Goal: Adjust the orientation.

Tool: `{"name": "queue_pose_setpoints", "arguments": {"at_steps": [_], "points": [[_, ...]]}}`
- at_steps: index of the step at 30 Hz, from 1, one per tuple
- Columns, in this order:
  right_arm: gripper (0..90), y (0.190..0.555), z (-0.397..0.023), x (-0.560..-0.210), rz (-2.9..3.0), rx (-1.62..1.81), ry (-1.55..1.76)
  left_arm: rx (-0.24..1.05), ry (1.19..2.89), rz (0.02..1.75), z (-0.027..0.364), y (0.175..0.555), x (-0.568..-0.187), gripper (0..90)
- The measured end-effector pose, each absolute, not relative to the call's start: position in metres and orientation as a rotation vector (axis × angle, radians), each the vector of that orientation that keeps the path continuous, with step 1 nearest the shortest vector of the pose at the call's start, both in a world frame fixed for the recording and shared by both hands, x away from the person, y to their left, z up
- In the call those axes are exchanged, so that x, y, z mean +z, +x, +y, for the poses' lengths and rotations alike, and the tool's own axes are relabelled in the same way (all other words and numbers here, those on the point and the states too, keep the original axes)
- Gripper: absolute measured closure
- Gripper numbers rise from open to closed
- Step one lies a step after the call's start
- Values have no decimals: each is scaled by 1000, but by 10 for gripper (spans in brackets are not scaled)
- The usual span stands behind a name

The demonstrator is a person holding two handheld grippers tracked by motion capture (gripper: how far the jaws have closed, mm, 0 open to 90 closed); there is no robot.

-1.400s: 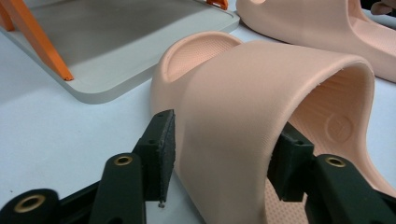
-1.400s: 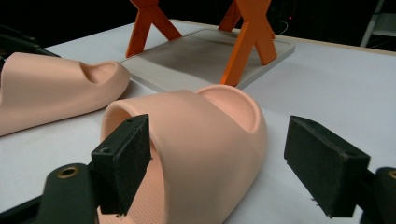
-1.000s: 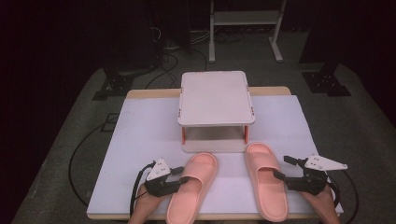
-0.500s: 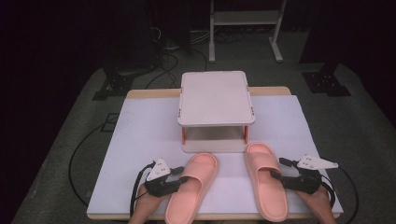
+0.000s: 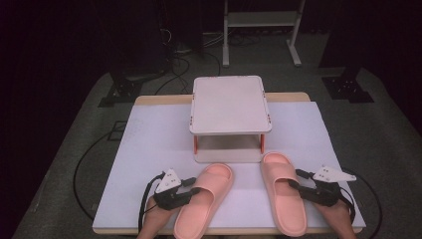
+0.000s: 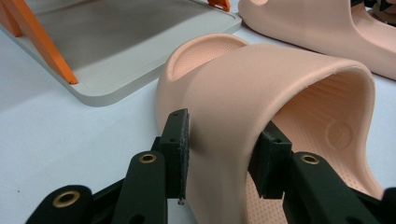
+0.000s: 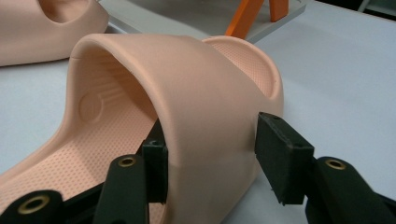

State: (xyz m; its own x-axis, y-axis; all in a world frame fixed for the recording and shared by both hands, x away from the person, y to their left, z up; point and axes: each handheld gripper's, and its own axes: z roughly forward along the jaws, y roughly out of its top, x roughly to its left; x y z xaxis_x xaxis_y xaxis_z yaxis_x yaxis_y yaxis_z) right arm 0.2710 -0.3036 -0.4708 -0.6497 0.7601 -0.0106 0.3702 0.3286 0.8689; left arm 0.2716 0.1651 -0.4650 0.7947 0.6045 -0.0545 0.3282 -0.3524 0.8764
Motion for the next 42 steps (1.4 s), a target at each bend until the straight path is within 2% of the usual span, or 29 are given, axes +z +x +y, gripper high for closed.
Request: {"name": "queue_pose_setpoints", "arguments": {"at_steps": [16, 27, 42], "points": [[570, 268, -302, -468, 2158, 1224, 985, 357, 1947, 708, 167, 271, -463, 643], [651, 266, -299, -466, 2170, 1231, 960, 363, 1945, 712, 169, 270, -461, 656], [739, 265, -294, -464, 2222, 1248, 941, 375, 1914, 727, 174, 269, -459, 707]]}}
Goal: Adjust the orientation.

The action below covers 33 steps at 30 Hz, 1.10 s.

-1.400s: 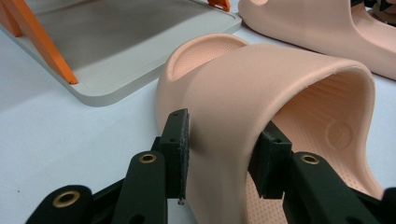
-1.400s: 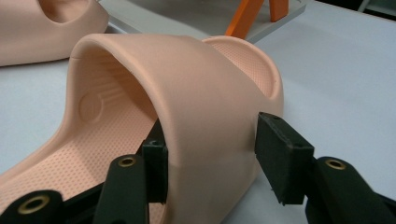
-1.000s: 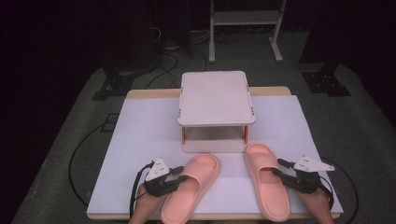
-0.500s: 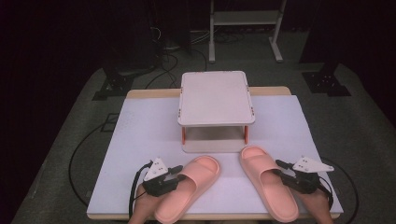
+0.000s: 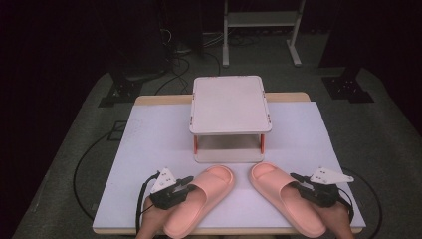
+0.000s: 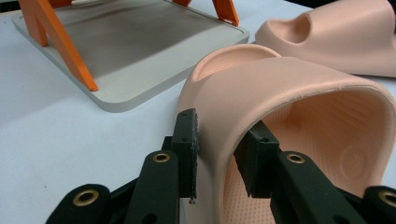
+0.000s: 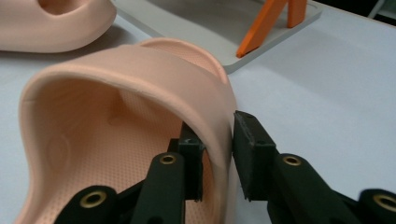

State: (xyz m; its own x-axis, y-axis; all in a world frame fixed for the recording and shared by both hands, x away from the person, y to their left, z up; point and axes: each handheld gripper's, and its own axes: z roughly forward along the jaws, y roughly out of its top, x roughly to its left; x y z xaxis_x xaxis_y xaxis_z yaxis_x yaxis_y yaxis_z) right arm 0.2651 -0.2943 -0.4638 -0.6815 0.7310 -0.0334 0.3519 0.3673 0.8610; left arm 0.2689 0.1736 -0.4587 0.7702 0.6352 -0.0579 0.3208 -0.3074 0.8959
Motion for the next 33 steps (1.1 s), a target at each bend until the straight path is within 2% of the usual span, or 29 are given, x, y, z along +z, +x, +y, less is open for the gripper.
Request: {"name": "queue_pose_setpoints", "arguments": {"at_steps": [10, 22, 33], "points": [[773, 262, -284, -459, 2227, 1284, 900, 369, 1870, 752, 181, 270, -456, 721], [776, 262, -281, -453, 2220, 1325, 897, 365, 1828, 770, 188, 269, -454, 725], [777, 263, -276, -450, 2219, 1338, 893, 355, 1819, 763, 192, 270, -453, 766]]}}
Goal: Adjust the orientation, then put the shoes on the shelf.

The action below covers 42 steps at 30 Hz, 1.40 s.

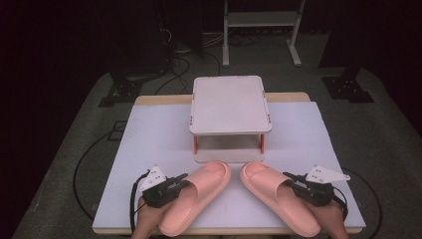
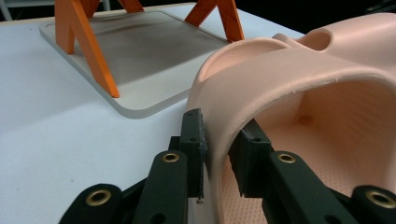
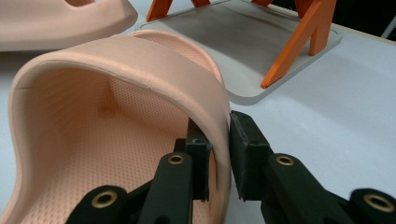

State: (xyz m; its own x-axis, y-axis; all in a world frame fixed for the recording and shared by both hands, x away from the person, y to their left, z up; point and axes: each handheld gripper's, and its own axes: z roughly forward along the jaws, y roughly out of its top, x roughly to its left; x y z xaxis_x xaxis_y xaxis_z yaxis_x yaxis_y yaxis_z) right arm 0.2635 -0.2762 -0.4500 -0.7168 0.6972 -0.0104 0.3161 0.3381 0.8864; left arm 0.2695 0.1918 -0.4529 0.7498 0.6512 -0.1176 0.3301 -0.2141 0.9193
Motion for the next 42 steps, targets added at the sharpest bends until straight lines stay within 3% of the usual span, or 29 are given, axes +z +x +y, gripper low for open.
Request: {"name": "queue_pose_setpoints", "arguments": {"at_steps": [42], "points": [[789, 255, -269, -391, 2101, 1468, 859, 386, 1756, 661, 200, 266, -389, 782]]}}
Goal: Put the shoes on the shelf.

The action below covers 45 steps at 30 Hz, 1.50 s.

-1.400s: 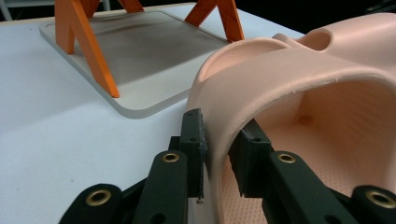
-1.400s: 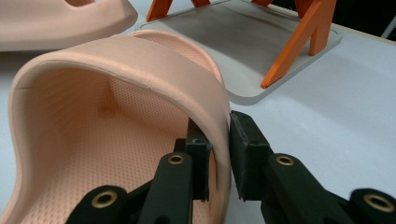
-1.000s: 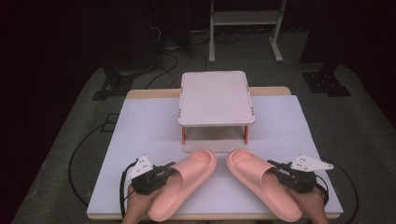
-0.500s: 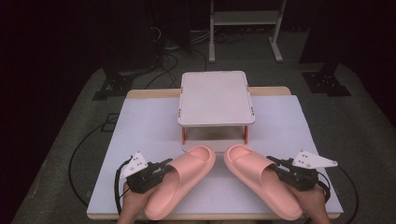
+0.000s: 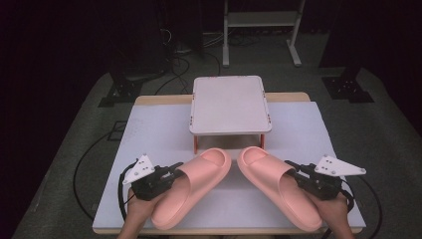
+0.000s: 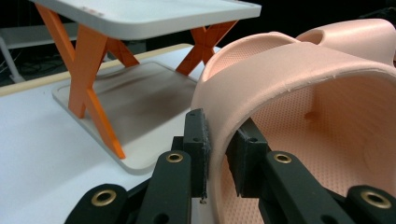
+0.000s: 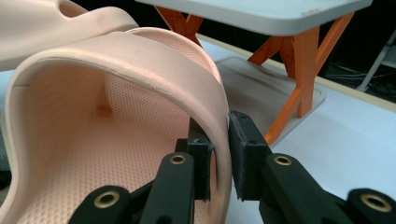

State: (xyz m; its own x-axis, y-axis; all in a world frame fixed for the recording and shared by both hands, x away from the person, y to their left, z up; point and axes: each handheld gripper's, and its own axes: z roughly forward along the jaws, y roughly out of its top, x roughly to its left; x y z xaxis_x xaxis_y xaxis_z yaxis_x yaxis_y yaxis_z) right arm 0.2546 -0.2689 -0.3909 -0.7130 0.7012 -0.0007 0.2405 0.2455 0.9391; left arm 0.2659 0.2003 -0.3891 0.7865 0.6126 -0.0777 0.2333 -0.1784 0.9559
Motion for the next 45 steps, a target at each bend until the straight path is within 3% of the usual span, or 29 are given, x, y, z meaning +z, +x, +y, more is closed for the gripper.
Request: {"name": "queue_pose_setpoints", "arguments": {"at_steps": [45], "points": [[792, 265, -266, -341, 1976, 1528, 867, 423, 1738, 612, 193, 295, -332, 782]]}}
